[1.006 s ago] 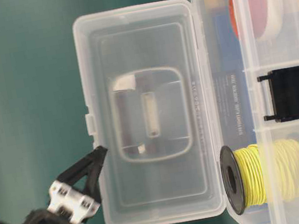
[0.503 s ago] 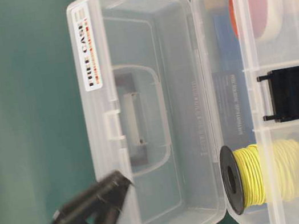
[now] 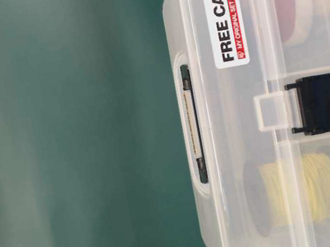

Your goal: Close the tool box with the left arm.

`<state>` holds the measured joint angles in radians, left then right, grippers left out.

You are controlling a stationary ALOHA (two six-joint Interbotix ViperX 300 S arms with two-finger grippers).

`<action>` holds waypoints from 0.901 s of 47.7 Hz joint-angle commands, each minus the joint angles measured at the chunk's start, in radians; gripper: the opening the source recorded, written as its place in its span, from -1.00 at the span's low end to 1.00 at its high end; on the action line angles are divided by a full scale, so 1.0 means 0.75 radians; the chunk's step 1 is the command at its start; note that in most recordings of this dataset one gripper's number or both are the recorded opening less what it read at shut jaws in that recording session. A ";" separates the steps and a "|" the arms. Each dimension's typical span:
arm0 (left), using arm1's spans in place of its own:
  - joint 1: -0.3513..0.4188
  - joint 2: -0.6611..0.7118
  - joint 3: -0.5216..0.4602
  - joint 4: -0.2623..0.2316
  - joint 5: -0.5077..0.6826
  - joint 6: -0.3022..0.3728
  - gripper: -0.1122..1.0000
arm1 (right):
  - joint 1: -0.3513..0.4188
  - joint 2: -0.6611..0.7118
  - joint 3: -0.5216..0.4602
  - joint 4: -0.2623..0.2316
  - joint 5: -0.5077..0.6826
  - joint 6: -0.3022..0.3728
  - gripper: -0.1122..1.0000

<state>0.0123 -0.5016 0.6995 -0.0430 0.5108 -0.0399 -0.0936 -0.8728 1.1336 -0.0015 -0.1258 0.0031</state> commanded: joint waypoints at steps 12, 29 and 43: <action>-0.049 -0.327 0.202 0.006 -0.280 0.012 0.83 | -0.002 0.008 -0.012 0.002 -0.004 0.000 -0.80; -0.051 -0.657 0.587 0.006 -0.532 0.010 0.83 | -0.002 0.008 -0.010 0.002 -0.004 0.002 -0.80; -0.051 -0.896 0.855 0.004 -0.699 0.000 0.83 | -0.002 0.008 -0.008 0.002 0.004 0.002 -0.80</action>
<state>-0.0230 -1.1536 1.3238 -0.0399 0.0123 -0.0383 -0.0936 -0.8713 1.1351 -0.0015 -0.1197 0.0031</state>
